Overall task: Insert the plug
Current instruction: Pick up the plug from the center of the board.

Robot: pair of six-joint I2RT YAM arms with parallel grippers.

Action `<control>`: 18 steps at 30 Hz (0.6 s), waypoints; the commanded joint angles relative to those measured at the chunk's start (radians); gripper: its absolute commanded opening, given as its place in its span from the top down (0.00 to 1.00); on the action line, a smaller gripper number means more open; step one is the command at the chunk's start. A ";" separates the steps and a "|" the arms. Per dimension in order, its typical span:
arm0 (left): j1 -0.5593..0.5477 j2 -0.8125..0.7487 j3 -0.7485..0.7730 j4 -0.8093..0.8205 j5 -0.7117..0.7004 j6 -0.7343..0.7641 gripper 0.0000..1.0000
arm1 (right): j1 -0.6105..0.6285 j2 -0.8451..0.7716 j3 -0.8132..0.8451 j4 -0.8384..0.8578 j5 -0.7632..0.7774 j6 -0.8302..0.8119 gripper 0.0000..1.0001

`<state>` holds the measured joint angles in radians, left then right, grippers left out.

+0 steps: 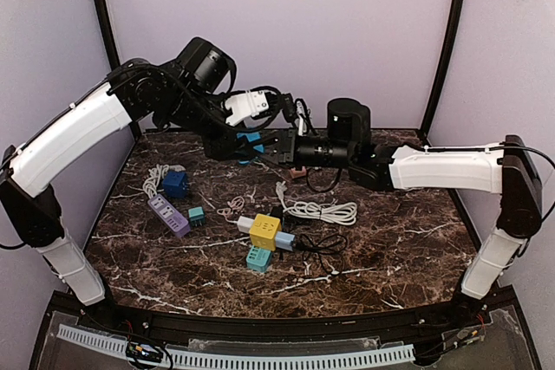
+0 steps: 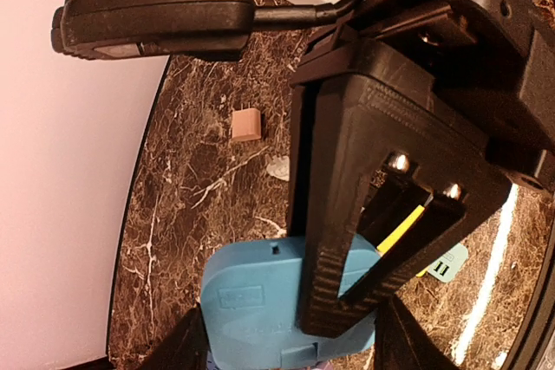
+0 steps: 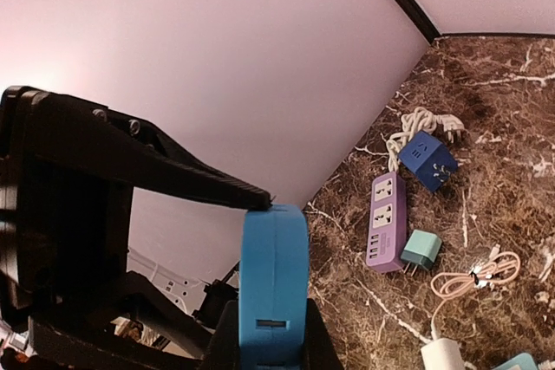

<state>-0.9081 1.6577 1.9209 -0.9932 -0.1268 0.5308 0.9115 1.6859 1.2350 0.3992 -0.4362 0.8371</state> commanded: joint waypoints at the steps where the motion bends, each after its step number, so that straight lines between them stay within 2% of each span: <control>1: -0.007 -0.033 -0.022 0.047 0.016 -0.023 0.98 | 0.018 -0.015 0.000 0.086 -0.103 -0.039 1.00; 2: -0.007 -0.034 -0.032 0.050 0.015 -0.027 0.91 | 0.016 -0.029 -0.011 0.085 -0.104 -0.051 1.00; 3: -0.008 -0.036 -0.039 0.058 0.013 -0.032 0.58 | 0.016 -0.045 -0.029 0.073 -0.092 -0.069 1.00; 4: -0.008 -0.038 -0.055 0.064 0.013 -0.043 0.41 | 0.015 -0.065 -0.038 0.049 -0.071 -0.093 1.00; 5: -0.007 -0.043 -0.065 0.077 0.015 -0.048 0.13 | 0.012 -0.090 -0.056 0.013 -0.036 -0.119 1.00; 6: -0.007 -0.046 -0.088 0.084 0.022 -0.063 0.07 | 0.011 -0.116 -0.069 -0.027 0.006 -0.147 1.00; 7: -0.008 -0.052 -0.098 0.095 0.037 -0.071 0.03 | 0.008 -0.144 -0.087 -0.067 0.054 -0.173 1.00; 9: -0.006 -0.058 -0.130 0.108 0.069 -0.100 0.01 | 0.000 -0.209 -0.128 -0.137 0.154 -0.233 1.00; 12: 0.005 -0.060 -0.190 0.122 0.174 -0.171 0.01 | -0.004 -0.336 -0.183 -0.261 0.324 -0.337 1.00; 15: 0.011 -0.022 -0.282 0.165 0.292 -0.249 0.01 | -0.010 -0.426 -0.202 -0.454 0.534 -0.399 1.00; 18: 0.011 0.050 -0.321 0.201 0.324 -0.365 0.01 | -0.014 -0.491 -0.235 -0.569 0.638 -0.403 1.00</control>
<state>-0.9024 1.6459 1.6531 -0.8459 0.0788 0.3286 0.9062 1.2537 1.0451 0.0380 -0.0425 0.5129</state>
